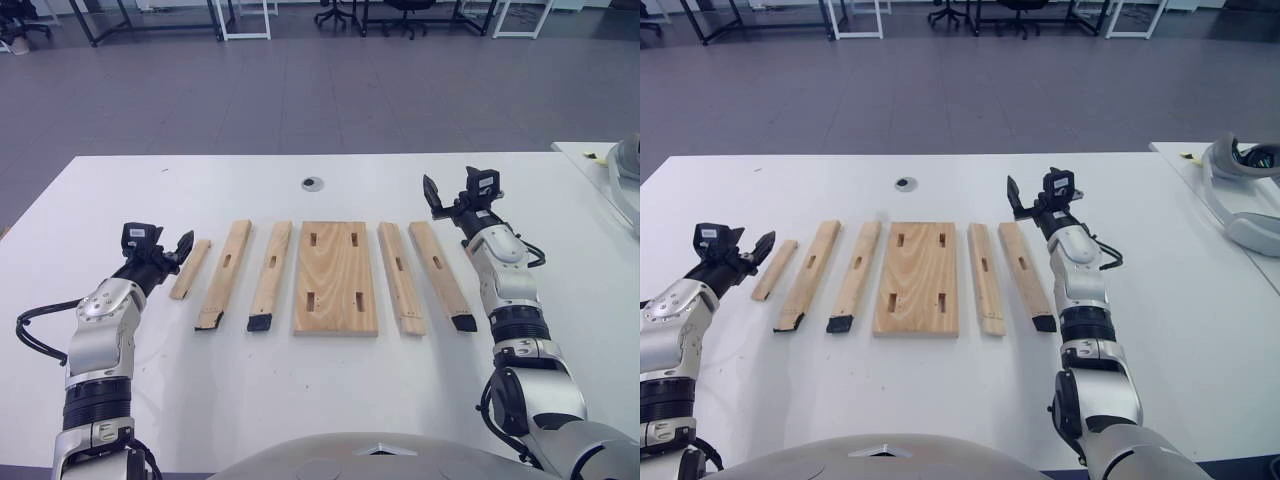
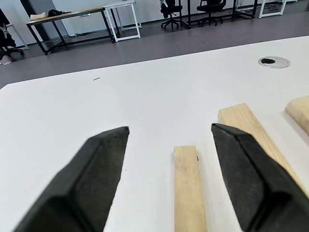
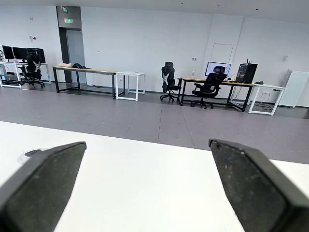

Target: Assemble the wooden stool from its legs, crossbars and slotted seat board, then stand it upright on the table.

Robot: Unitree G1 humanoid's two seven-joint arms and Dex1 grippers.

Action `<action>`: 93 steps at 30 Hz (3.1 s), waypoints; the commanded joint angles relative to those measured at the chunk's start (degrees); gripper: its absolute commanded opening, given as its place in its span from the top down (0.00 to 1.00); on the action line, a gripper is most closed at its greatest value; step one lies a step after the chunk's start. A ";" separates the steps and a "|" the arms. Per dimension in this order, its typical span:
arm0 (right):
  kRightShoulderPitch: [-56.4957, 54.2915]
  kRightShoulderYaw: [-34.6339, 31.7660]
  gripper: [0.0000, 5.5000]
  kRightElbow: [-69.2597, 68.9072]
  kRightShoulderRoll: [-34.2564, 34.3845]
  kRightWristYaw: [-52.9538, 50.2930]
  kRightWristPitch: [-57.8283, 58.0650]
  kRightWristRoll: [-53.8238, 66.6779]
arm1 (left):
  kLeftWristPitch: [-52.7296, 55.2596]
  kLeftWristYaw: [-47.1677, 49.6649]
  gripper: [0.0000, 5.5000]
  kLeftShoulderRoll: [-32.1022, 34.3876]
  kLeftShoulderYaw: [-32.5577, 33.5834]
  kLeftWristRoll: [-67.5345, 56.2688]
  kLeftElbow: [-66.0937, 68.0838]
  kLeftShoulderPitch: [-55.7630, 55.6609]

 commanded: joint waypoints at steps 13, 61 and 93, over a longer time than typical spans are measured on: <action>0.68 0.66 0.14 -0.07 -0.55 -0.04 0.67 -0.71 | 8.87 -2.93 0.61 1.49 -4.19 1.39 2.76 7.55; -8.40 -4.33 0.90 -29.00 19.59 -5.48 52.39 56.17 | -15.08 -7.02 0.77 -7.92 -21.41 3.69 -18.07 -9.35; 26.43 1.73 0.92 -48.10 15.32 -17.33 31.79 18.25 | -5.59 4.55 0.43 -9.10 -8.40 -1.74 -18.71 -8.96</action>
